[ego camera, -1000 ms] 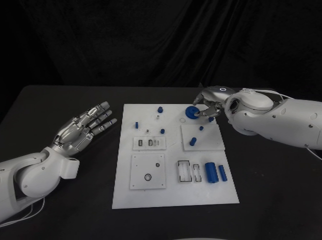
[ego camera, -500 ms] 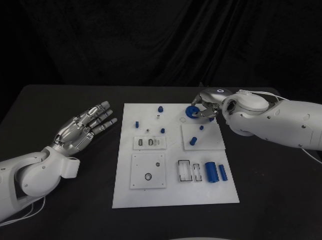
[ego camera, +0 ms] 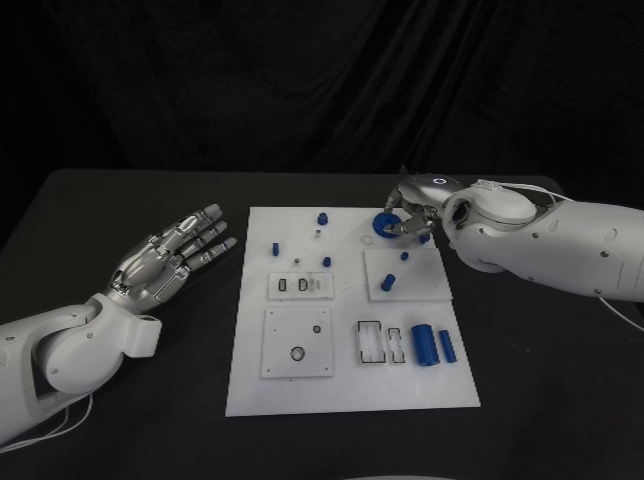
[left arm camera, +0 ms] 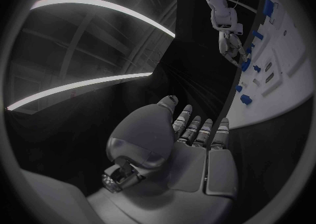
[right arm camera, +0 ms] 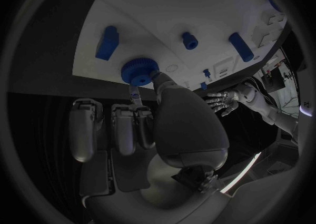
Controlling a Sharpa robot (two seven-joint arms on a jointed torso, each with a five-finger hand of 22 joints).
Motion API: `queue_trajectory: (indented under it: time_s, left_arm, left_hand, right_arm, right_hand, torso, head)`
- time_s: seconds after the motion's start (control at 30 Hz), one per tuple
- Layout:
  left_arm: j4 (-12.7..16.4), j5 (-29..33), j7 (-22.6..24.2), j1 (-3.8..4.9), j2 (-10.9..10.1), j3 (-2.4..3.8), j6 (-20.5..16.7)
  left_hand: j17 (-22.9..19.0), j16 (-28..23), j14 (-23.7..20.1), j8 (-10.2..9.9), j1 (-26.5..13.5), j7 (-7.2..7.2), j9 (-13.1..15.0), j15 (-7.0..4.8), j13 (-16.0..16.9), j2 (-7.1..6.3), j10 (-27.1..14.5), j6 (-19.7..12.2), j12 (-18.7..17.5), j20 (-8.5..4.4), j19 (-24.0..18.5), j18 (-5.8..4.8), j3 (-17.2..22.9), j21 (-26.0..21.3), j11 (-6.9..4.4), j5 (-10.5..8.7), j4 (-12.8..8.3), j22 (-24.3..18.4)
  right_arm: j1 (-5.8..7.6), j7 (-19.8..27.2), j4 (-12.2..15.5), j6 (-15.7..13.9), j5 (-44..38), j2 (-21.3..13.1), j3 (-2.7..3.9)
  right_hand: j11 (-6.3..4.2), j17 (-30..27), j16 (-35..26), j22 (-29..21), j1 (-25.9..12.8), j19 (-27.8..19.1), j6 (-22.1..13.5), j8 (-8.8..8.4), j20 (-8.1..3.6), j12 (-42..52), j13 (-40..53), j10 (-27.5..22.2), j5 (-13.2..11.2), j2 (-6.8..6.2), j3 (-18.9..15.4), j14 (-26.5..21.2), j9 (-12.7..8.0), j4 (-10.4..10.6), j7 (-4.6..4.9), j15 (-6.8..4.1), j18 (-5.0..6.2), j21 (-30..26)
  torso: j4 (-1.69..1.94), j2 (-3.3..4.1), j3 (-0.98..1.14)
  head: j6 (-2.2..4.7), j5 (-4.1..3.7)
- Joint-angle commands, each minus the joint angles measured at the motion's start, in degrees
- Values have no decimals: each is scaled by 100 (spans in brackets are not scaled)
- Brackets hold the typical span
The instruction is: Assemble the parts on the task board
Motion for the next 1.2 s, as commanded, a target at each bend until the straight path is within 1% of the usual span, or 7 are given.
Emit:
queue_trajectory:
  time_s: [0.03, 0.13, 0.23, 0.43, 0.83, 1.0, 1.2]
  left_arm:
    - [-4, 21, 68, -19, 10, 5, 91]
    - [-11, 21, 62, -36, 8, 5, 99]
    - [-7, 21, 61, -54, -3, 5, 104]
    - [16, 21, 75, -76, -36, 6, 96]
    - [48, 21, 87, -84, -76, 6, 63]
    - [48, 21, 87, -84, -64, 6, 59]
    - [40, 21, 86, -84, -26, 6, 64]
  left_hand:
    - [-2, 0, 2, 0, -56, 8, 7, 22, 1, 11, -19, 4, 24, 44, 2, 49, 32, -35, 27, 34, 5, -8]
    - [-3, -2, -1, -5, -60, 9, 4, 25, 0, 12, -23, -12, 19, 45, 0, 48, 39, -37, 28, 35, 3, -9]
    - [-2, -1, 0, -6, -63, 10, 4, 28, 0, 13, -24, -13, 19, 46, 0, 47, 44, -37, 27, 34, 1, -9]
    - [0, 3, 5, -6, -67, 9, 4, 34, 0, 13, -26, -12, 20, 47, 2, 45, 52, -36, 26, 34, -2, -8]
    - [3, 10, 13, -5, -73, 8, 5, 44, 1, 10, -25, -11, 26, 51, 5, 42, 62, -34, 28, 33, -8, -7]
    - [3, 10, 13, -5, -73, 8, 5, 44, 1, 10, -25, -11, 26, 51, 5, 42, 62, -34, 28, 33, -8, -7]
    - [3, 10, 13, -5, -73, 8, 5, 44, 1, 10, -25, -11, 26, 51, 5, 42, 62, -34, 28, 33, -8, -7]
  right_arm:
    - [-58, 8, -3, 5, -19, -18, -32]
    - [-59, 17, 21, -13, -19, -46, -32]
    - [-59, 37, 68, -62, -19, -87, -31]
    - [-45, 68, 290, -229, -172, -222, -30]
    - [210, 71, 914, -328, -292, -370, -28]
    - [264, 138, 1039, -281, -298, -216, -27]
    - [276, 262, 876, -237, -300, 196, -27]
  right_hand:
    - [-21, 1508, 17, 1256, 205, 173, 68, 388, -31, 14, 1508, 597, 246, 58, 54, 605, 650, -136, -142, -41, -36, -54]
    - [-13, 1508, 17, 1257, 243, 177, 0, 445, -27, 14, 1508, 597, 291, 62, 82, 605, 743, -185, -128, -35, -38, -53]
    - [-11, 1508, 17, 1258, 250, 178, -19, 463, -26, 14, 1508, 597, 296, 57, 86, 605, 772, -198, -126, -34, -38, -53]
    - [-4, 1508, 17, 1267, 220, 195, -35, 536, -22, 14, 1508, 597, 257, 47, 77, 605, 864, -196, -116, -30, -44, -32]
    - [-8, 1508, 17, 1280, 160, 221, -58, 610, -23, 14, 1508, 597, 232, 31, 59, 605, 964, -168, -122, -34, -53, 1]
    - [-8, 1508, 17, 1282, 147, 225, -65, 623, -23, 14, 1508, 597, 222, 34, 58, 605, 983, -159, -121, -34, -55, 6]
    - [-7, 1508, 17, 1287, 141, 234, -69, 629, -24, 14, 1508, 597, 219, 39, 60, 605, 992, -154, -117, -34, -58, 19]
  torso:
    - [-4, -7, -2]
    - [-2, -7, -3]
    - [3, -5, -4]
    - [5, -3, -3]
    - [-2, -8, -7]
    - [-5, -8, -11]
    - [-1, -7, -11]
  head:
    - [-8, 18]
    - [-5, 26]
    - [4, 32]
    - [23, 60]
    - [38, 87]
    - [42, 78]
    - [54, 45]
